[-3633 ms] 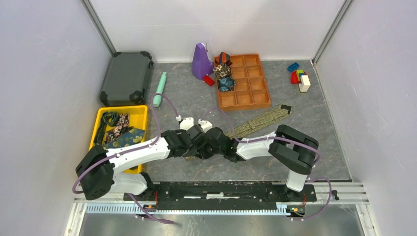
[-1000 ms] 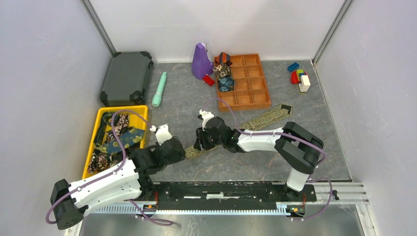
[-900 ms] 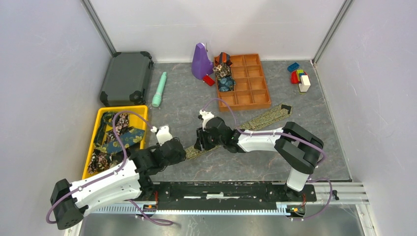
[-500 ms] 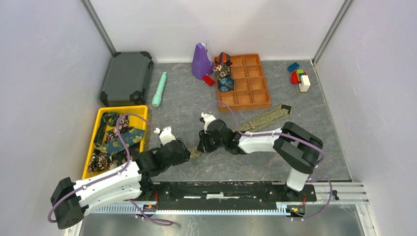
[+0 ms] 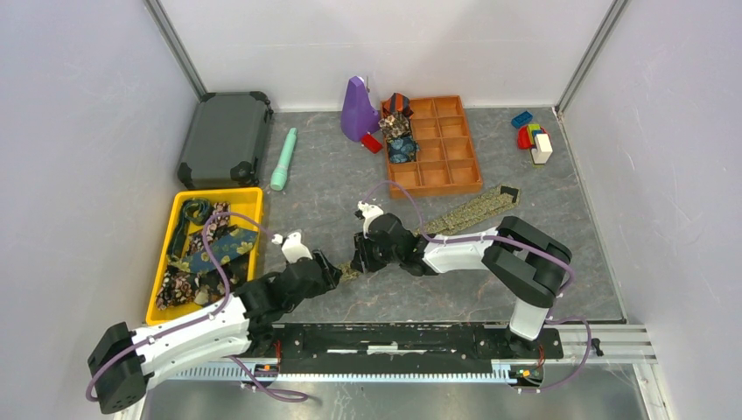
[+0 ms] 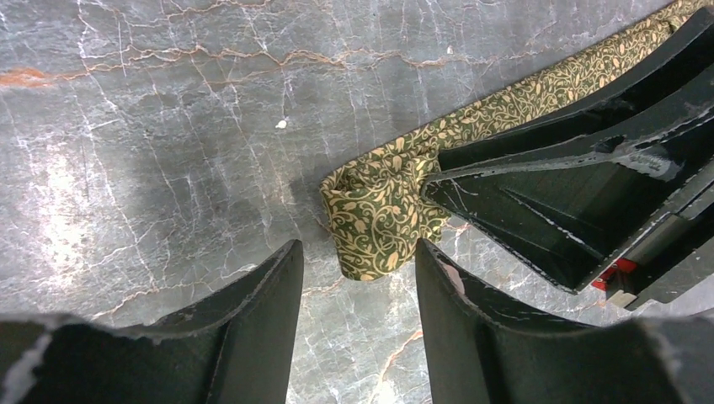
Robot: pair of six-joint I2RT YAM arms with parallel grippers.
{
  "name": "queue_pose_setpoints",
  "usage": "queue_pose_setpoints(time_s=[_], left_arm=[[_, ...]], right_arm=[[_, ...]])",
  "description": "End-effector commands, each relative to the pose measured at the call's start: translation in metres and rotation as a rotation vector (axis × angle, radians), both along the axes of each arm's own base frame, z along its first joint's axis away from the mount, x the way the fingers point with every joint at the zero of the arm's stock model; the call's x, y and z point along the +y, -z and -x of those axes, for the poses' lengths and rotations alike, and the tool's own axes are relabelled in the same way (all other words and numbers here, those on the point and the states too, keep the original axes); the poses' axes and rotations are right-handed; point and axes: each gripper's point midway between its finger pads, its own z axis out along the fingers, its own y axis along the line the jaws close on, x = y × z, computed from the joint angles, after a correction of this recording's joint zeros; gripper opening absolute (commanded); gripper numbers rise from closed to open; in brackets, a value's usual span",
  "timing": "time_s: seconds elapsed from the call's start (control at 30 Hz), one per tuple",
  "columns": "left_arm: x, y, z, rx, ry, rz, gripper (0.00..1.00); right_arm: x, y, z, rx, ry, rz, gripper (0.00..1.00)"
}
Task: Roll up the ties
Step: Roll the tie at the center of the board.
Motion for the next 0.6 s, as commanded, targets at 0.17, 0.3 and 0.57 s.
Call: queue_pose_setpoints(time_s=[0.17,0.3,0.57], left_arm=[[-0.013,-0.010,-0.012,-0.076,-0.041,0.152,0.63],[-0.010,-0.002,-0.014,-0.039,-0.087,0.154,0.62],[-0.001,0.003,-0.016,0.003,-0.163,0.162,0.59]], right_arm=[[-0.005,0.013,0.001,-0.013,-0.005,0.026,0.31],[-0.006,0.014,0.001,-0.009,-0.005,0.026,0.31],[-0.007,0.014,0.002,-0.007,-0.005,0.022,0.31]])
